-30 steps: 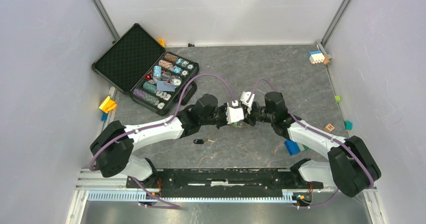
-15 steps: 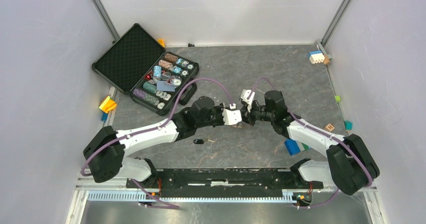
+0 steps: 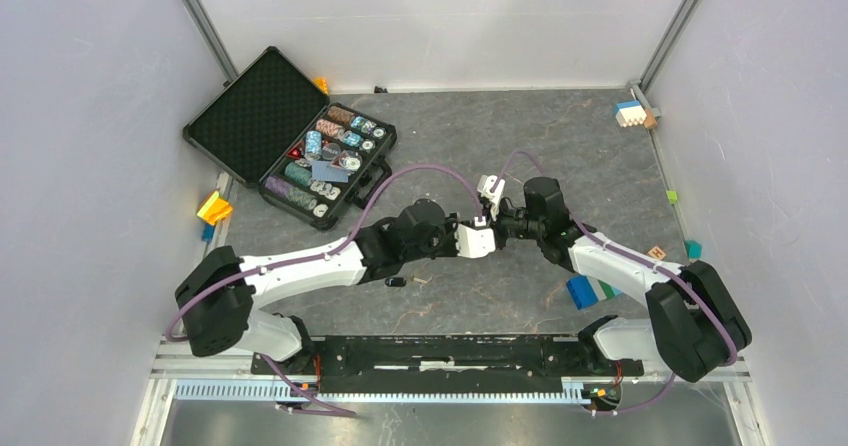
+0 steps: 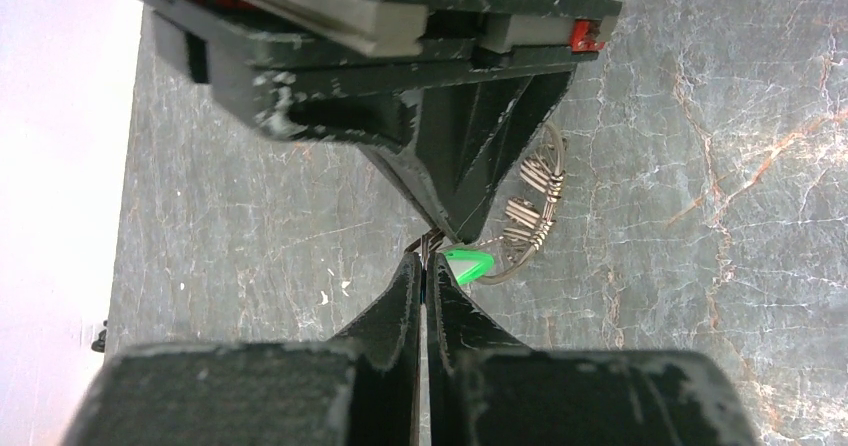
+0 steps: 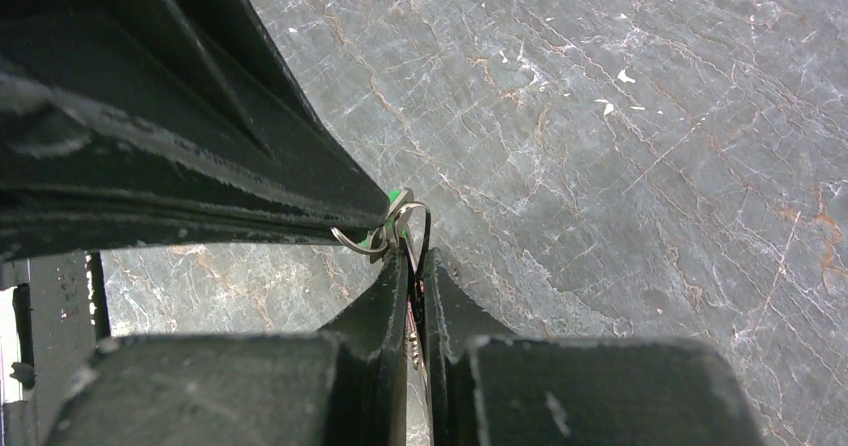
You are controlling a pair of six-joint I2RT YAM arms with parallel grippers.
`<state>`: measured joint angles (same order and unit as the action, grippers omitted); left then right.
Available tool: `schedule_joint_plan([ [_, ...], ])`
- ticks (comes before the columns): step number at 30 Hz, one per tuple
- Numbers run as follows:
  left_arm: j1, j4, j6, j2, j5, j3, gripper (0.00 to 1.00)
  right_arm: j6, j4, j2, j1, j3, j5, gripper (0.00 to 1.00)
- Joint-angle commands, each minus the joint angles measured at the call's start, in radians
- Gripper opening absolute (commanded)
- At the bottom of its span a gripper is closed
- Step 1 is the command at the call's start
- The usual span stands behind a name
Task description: Put the keys on the keyring
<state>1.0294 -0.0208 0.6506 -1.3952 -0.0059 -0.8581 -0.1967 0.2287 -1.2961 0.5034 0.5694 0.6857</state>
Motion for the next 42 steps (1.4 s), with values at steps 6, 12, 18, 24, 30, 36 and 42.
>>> schedule_joint_plan([
  [6,0.050,0.059,0.048,-0.048,-0.154,-0.064,0.02,0.014,0.017,-0.001,-0.003,0.047,0.046,0.00],
  [12,0.054,0.060,0.057,-0.050,-0.205,-0.071,0.02,0.019,0.014,-0.015,-0.005,0.053,0.064,0.00],
  [18,0.062,0.061,0.058,-0.052,-0.193,-0.076,0.02,0.022,0.012,-0.027,-0.007,0.057,0.072,0.00],
  [24,0.069,0.082,0.054,-0.041,-0.154,-0.072,0.02,0.022,0.012,-0.032,-0.009,0.058,0.077,0.00],
  [30,0.070,0.085,0.046,-0.035,-0.151,-0.072,0.02,0.022,0.009,-0.031,-0.011,0.060,0.079,0.00],
  [36,0.071,0.083,0.042,-0.051,-0.140,-0.093,0.02,0.020,0.008,-0.030,-0.011,0.057,0.077,0.00],
  [42,0.072,0.084,0.043,-0.058,-0.125,-0.096,0.02,0.019,0.008,-0.032,-0.013,0.058,0.077,0.00],
])
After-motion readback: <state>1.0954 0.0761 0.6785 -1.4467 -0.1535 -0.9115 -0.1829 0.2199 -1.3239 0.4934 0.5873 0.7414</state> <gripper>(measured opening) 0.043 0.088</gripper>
